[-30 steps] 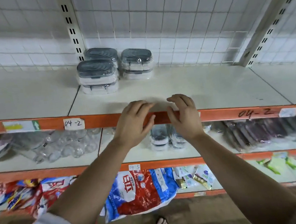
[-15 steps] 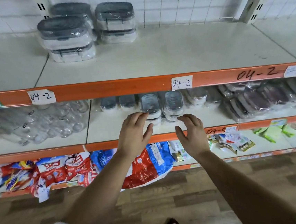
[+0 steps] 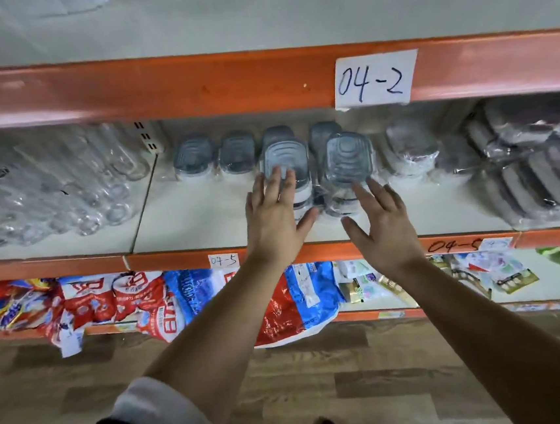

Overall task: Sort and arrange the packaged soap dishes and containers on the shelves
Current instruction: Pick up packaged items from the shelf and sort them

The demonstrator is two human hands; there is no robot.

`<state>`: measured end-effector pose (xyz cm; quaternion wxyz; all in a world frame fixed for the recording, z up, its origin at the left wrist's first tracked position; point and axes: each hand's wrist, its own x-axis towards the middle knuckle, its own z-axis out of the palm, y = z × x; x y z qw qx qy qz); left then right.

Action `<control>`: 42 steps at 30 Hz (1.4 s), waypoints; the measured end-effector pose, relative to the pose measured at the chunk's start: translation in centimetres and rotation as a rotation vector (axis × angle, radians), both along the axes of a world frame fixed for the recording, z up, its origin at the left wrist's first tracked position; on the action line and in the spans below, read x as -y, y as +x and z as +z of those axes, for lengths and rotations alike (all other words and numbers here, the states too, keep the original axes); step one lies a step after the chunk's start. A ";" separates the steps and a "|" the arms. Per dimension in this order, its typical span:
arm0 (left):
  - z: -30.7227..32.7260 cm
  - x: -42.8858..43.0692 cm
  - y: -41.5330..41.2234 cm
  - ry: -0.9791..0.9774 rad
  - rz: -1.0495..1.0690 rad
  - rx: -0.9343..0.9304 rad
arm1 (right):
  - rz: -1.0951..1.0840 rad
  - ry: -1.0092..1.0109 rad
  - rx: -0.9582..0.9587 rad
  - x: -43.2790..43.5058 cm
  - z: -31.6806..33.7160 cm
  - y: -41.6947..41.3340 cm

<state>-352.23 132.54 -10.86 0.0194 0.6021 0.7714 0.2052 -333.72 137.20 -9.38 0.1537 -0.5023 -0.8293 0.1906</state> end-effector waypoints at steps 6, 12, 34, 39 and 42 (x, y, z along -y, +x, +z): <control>-1.5 -2.8 -0.1 0.041 0.090 0.056 | 0.021 0.110 0.073 -3.2 -1.8 -1.5; -1.1 -3.8 -0.1 0.147 0.163 0.084 | -0.151 0.100 -0.052 -4.1 -1.8 -4.0; 5.4 13.0 -0.7 0.315 -0.109 0.059 | -0.208 0.171 -0.176 8.4 5.1 0.2; 10.2 17.6 -0.9 0.380 -0.130 0.099 | -0.229 0.165 -0.333 13.3 10.2 1.0; 13.7 19.2 -0.4 0.415 -0.163 0.099 | -0.211 0.208 -0.381 15.8 13.2 1.2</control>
